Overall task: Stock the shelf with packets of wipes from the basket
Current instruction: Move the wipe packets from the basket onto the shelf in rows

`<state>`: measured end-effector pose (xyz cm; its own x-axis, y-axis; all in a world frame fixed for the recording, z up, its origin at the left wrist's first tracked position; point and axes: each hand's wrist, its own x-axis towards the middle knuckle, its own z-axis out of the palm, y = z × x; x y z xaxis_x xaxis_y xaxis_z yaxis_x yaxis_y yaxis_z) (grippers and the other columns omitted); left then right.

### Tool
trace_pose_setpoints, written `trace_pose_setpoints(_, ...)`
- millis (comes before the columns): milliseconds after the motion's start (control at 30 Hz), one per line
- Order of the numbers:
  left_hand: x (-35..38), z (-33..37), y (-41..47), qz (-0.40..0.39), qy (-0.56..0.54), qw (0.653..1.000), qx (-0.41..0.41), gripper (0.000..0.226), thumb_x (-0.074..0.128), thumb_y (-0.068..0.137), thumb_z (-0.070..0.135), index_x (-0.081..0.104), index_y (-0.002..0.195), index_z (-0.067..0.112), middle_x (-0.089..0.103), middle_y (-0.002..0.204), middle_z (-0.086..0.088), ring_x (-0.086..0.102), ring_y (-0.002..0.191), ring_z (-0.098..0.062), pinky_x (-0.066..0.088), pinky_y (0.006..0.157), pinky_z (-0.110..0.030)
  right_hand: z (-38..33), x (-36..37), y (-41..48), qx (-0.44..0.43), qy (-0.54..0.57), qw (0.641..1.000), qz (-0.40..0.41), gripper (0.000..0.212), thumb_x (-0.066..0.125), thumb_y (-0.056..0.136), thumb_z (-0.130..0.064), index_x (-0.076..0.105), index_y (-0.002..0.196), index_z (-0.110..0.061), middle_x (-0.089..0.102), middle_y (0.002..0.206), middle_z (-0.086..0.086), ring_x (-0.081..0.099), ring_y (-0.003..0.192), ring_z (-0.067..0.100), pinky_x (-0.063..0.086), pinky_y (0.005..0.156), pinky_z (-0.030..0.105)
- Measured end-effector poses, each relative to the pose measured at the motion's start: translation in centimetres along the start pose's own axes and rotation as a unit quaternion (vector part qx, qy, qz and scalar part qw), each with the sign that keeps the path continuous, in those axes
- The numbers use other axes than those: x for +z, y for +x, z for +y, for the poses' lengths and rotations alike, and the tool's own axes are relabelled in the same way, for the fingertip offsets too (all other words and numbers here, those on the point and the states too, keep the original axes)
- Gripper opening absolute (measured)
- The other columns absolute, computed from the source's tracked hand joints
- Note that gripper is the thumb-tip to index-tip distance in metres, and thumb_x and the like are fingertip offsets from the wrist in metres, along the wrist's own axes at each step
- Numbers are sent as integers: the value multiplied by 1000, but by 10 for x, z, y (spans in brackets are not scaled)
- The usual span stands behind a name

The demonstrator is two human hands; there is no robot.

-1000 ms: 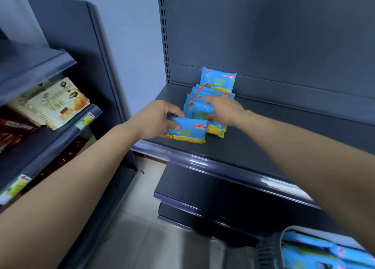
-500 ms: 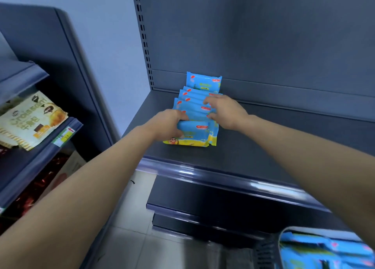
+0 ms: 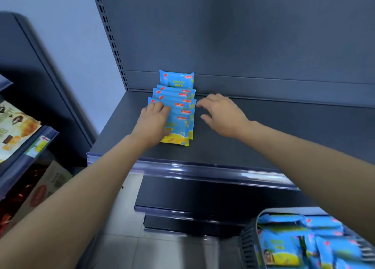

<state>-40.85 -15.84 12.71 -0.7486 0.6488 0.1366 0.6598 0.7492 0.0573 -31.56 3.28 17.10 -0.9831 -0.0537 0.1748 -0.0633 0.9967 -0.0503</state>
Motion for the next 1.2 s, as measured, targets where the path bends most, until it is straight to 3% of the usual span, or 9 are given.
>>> trace_pose_setpoints(167, -21, 47, -27, 94, -36, 994, 31, 60, 70, 79, 26, 46, 131, 9, 48, 123, -11, 40, 116, -30, 25, 96, -34, 6, -14, -38, -39, -55, 996, 61, 38, 50, 93, -26, 47, 130, -15, 49, 128, 6, 43, 116, 27, 33, 93, 36)
trace_pose_setpoints(367, -47, 141, -73, 208, -70, 969, 110, 50, 76, 71, 12, 57, 116, -1, 58, 111, -18, 54, 103, -38, 39, 92, -42, 32, -46, -118, -66, -85, 986, 131, 41, 60, 86, -19, 53, 123, -5, 51, 128, 12, 45, 117, 33, 34, 89, 39)
trace_pose_setpoints(533, -46, 235, -102, 223, -89, 961, 139, 49, 72, 73, 17, 57, 117, 0, 58, 112, -18, 54, 105, -36, 30, 95, -35, 74, -58, -211, -55, -68, 986, 143, 41, 70, 76, -12, 60, 113, 1, 59, 117, 18, 56, 106, 39, 44, 82, 43)
trace_pose_setpoints(633, -27, 290, -118, 192, -107, 962, 160, 49, 74, 72, 17, 58, 115, 1, 60, 110, -17, 55, 104, -36, 31, 92, -34, 101, -46, -265, -47, -62, 991, 113, 41, 71, 73, -12, 62, 111, 1, 61, 115, 19, 57, 104, 38, 45, 81, 41)
trace_pose_setpoints(800, 34, 363, -159, 103, -144, 971, 159, 47, 73, 76, 16, 57, 118, 2, 59, 112, -14, 54, 106, -34, 37, 93, -38, 142, -3, -354, -61, -44, 997, -4, 37, 67, 79, -15, 61, 112, 0, 59, 117, 18, 55, 107, 38, 42, 84, 44)
trace_pose_setpoints(967, 95, 386, -188, -66, -152, 978, 127, 48, 66, 84, 24, 50, 127, 9, 52, 123, -10, 45, 116, -29, 31, 98, -34, 176, 50, -404, -71, -56, 987, -135, 42, 54, 91, -27, 47, 129, -11, 48, 132, 8, 43, 119, 29, 33, 96, 37)
trace_pose_setpoints(1200, 148, 383, -220, -273, -118, 949, 102, 47, 68, 81, 33, 53, 122, 16, 54, 118, -7, 46, 111, -27, 38, 95, -38, 201, 104, -438, -20, -67, 942, -328, 51, 53, 92, -28, 37, 138, -13, 46, 132, 13, 43, 121, 32, 40, 94, 40)
